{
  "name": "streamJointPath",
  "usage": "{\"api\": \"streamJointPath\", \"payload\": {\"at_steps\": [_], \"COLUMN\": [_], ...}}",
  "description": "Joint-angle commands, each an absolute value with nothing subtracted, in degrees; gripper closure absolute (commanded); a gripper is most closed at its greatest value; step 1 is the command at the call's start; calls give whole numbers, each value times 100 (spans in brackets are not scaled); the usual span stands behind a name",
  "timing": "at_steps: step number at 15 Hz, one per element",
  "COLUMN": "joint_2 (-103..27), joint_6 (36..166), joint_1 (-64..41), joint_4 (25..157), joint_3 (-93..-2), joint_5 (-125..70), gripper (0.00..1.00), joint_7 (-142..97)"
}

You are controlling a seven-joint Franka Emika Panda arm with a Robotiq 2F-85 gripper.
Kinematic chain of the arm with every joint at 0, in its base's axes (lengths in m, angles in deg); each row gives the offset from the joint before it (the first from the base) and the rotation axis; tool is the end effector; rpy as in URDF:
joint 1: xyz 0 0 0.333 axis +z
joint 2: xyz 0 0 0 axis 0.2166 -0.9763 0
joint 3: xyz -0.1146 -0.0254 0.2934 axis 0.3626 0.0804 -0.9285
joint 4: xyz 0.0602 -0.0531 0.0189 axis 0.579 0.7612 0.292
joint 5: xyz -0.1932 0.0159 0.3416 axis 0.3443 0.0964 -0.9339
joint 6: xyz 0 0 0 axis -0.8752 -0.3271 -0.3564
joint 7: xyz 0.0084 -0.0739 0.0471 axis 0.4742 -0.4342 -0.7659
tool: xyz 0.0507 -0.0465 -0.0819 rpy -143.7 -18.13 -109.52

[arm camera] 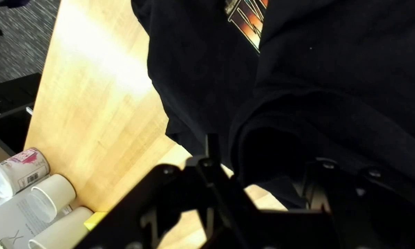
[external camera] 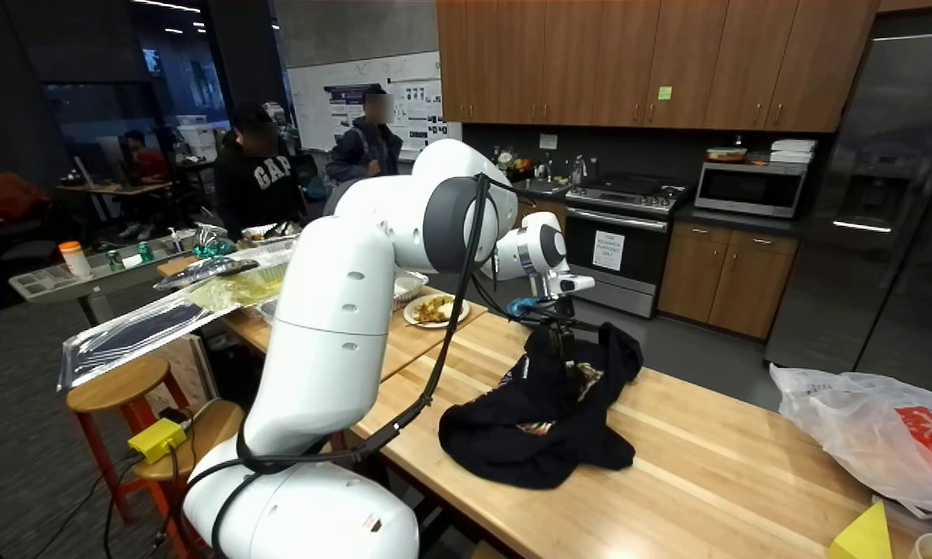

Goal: Fold the black t-shirt from left to right then right to left.

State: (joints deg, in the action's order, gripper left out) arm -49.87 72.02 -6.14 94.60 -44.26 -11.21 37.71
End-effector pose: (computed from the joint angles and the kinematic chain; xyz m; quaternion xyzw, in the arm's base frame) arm 0.6370 -0.0324 0.3043 0.8491 -0.4678 -0.0381 0.2422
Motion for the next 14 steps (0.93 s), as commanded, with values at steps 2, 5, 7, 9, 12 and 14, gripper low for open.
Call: {"api": "streamJointPath", "payload": {"at_steps": [2,5,7,9,12,14], "joint_2": [-4760,-4977,-5172,-5379,-5745,-5951], "joint_6": [7435,7361,7285,7221,7087,6967], "joint_1": [-698,-705,-688,-666,-603,-554], "joint_4": [9509,9238,9042,8856,8552,8415], "joint_3": [-4419,-4483,-4541,-4612,-4663,-4661], "joint_5": [-1280,-1412,-1560,-1719,-1840,-1875], "gripper": [11,0,0,0,0,0], "joint_7": [4172,4202,4156,4104,4101,4102]}}
